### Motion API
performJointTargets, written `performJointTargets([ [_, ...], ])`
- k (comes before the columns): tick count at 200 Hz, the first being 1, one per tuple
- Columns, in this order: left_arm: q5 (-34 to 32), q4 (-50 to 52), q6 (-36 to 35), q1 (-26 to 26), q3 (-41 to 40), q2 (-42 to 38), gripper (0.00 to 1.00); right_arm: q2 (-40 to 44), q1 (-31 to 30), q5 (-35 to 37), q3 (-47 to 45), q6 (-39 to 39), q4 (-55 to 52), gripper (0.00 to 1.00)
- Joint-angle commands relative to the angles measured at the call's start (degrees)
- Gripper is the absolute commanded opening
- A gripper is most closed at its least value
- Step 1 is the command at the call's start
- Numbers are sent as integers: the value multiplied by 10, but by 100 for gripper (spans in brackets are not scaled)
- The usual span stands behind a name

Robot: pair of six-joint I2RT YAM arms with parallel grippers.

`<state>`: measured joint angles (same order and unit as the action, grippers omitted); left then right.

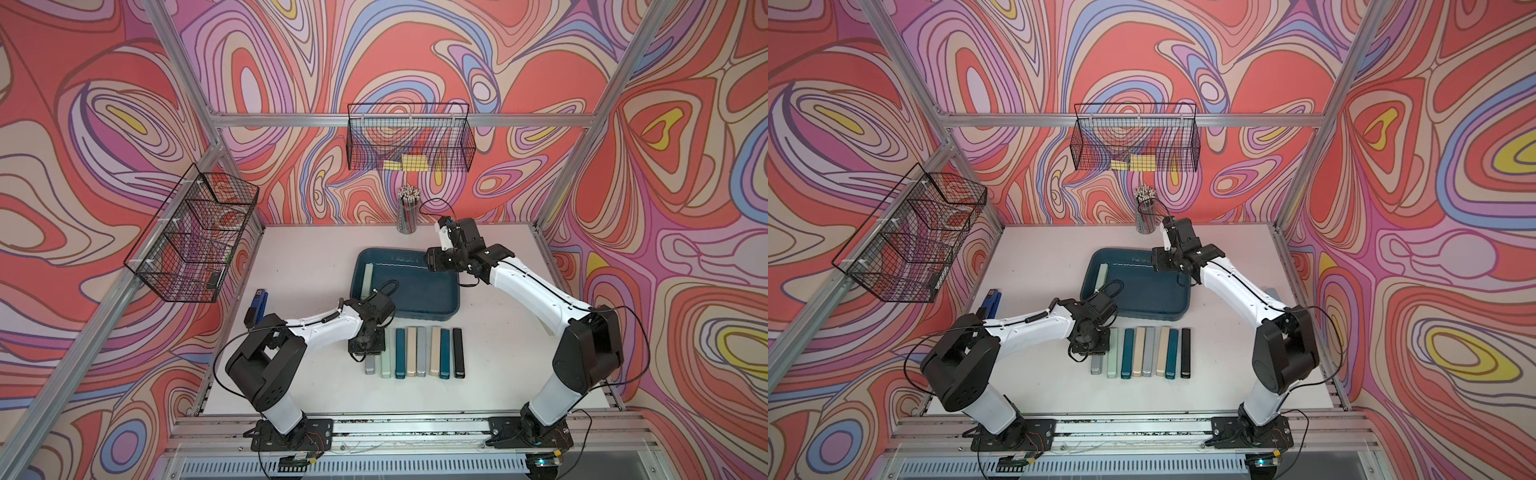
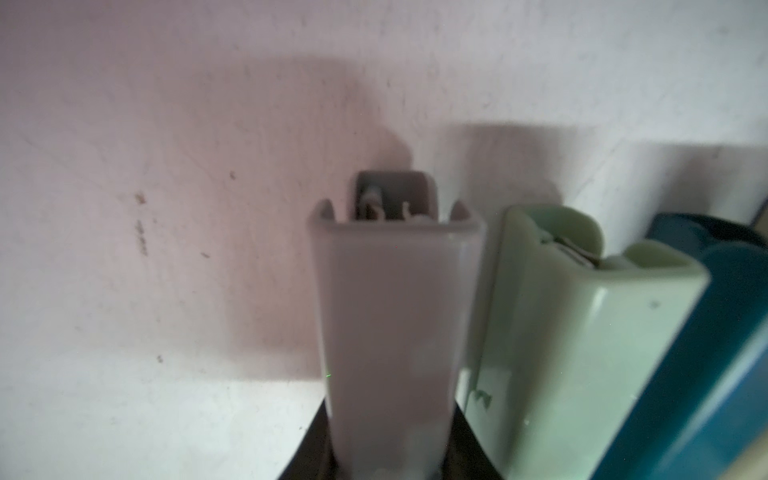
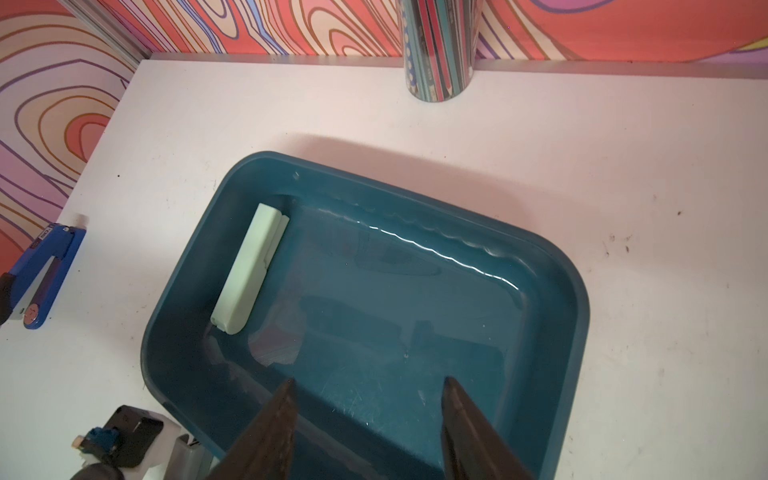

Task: Put the pruning pliers into the storage box
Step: Pick up the pruning pliers from the center of the board, then place the pruning pliers in the storage box.

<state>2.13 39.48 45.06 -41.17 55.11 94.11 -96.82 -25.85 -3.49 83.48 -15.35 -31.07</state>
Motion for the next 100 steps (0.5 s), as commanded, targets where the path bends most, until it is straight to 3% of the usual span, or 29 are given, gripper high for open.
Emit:
performJointTargets([
  [1, -29, 84, -3, -2, 45, -34, 7, 23, 0, 0, -10, -14, -25, 57],
  [48, -78, 213, -46, -2, 221, -34, 8, 58, 0, 11, -31, -31, -33, 57],
  [100, -109, 264, -132, 7, 474, 114, 9, 104, 0, -14, -55, -55, -45, 56],
])
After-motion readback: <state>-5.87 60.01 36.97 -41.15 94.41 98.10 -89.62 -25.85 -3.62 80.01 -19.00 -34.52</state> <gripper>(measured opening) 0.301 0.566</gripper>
